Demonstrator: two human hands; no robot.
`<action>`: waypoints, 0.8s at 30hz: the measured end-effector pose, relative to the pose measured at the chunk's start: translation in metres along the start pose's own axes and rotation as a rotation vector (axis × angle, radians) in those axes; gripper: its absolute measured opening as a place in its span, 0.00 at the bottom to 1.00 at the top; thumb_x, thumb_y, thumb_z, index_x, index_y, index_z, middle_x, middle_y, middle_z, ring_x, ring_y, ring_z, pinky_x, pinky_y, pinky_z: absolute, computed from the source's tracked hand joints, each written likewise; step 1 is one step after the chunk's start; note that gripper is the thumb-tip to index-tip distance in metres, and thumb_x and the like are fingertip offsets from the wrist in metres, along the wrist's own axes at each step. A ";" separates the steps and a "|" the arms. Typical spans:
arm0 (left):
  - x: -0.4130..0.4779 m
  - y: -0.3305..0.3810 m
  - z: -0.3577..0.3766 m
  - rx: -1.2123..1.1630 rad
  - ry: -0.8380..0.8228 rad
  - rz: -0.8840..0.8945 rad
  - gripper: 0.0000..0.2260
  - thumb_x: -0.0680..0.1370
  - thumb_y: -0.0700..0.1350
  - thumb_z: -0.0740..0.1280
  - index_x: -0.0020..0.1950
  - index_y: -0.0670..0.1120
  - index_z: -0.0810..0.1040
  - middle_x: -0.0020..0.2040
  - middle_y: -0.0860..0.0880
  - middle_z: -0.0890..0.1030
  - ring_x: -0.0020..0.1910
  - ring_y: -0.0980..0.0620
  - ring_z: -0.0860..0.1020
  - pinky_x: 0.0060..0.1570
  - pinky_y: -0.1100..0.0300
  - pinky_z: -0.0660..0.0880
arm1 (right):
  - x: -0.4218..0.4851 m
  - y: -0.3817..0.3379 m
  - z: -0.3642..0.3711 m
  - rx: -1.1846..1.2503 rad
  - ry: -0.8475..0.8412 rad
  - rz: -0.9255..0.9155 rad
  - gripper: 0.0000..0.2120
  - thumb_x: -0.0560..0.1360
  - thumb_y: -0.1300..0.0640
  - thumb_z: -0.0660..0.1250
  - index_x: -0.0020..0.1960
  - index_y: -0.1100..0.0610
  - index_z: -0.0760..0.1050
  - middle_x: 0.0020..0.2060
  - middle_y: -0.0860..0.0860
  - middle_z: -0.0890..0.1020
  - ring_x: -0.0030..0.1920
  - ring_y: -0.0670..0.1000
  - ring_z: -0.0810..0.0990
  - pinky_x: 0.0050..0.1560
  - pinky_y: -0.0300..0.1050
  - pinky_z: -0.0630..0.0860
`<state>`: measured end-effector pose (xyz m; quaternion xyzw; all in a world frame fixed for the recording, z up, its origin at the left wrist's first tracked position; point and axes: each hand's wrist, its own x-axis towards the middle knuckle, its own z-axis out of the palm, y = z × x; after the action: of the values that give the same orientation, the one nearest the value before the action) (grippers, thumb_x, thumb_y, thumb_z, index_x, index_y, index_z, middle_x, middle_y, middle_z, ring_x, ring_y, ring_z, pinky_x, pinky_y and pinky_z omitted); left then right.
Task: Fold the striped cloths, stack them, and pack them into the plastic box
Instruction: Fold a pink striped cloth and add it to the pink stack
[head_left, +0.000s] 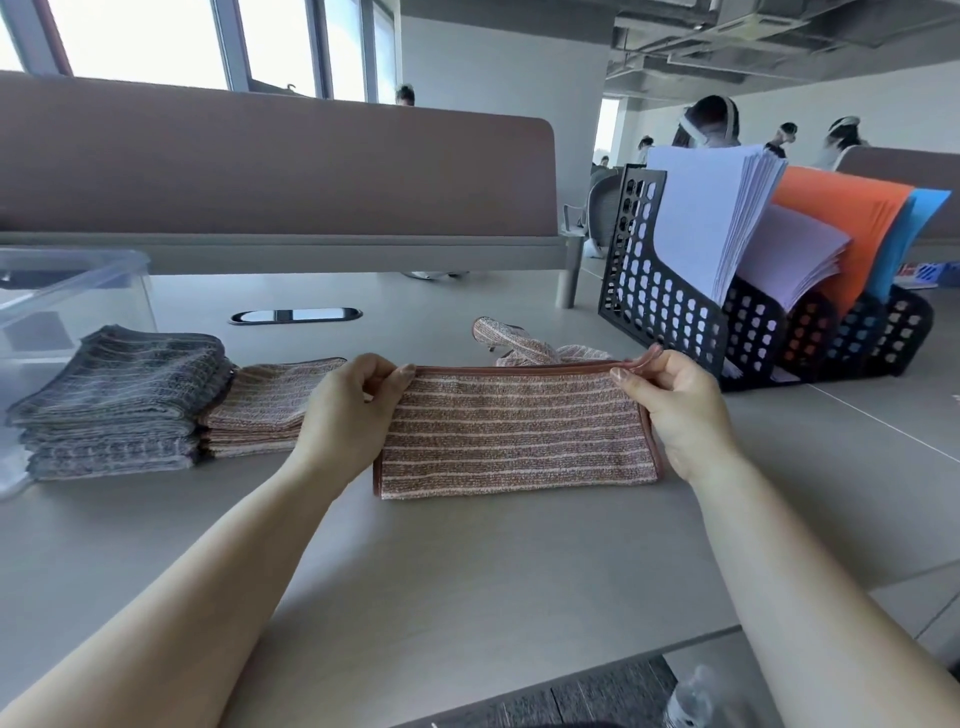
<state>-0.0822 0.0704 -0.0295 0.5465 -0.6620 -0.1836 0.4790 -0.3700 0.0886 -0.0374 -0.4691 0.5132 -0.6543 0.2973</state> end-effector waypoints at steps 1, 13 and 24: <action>0.000 0.000 0.001 0.000 0.001 0.005 0.10 0.79 0.52 0.63 0.44 0.46 0.77 0.39 0.49 0.79 0.39 0.50 0.75 0.36 0.60 0.69 | 0.000 -0.001 0.000 0.021 -0.003 -0.009 0.08 0.71 0.67 0.70 0.43 0.57 0.74 0.40 0.52 0.82 0.44 0.50 0.80 0.59 0.52 0.76; 0.003 -0.007 0.021 0.560 -0.026 0.094 0.14 0.81 0.56 0.53 0.56 0.49 0.71 0.43 0.46 0.80 0.44 0.41 0.78 0.35 0.55 0.68 | 0.016 0.023 0.005 -0.633 0.005 -0.103 0.05 0.75 0.55 0.68 0.47 0.56 0.76 0.43 0.52 0.81 0.43 0.52 0.79 0.44 0.46 0.74; -0.012 0.015 0.045 0.677 -0.495 0.406 0.22 0.81 0.59 0.48 0.75 0.60 0.57 0.78 0.56 0.54 0.77 0.51 0.54 0.73 0.53 0.56 | -0.019 0.004 0.044 -0.895 -0.453 -0.464 0.17 0.80 0.49 0.58 0.66 0.50 0.74 0.65 0.46 0.76 0.67 0.47 0.71 0.68 0.46 0.66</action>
<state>-0.1291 0.0737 -0.0443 0.4711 -0.8727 0.0153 0.1276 -0.3232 0.0867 -0.0452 -0.7796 0.5475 -0.3035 0.0199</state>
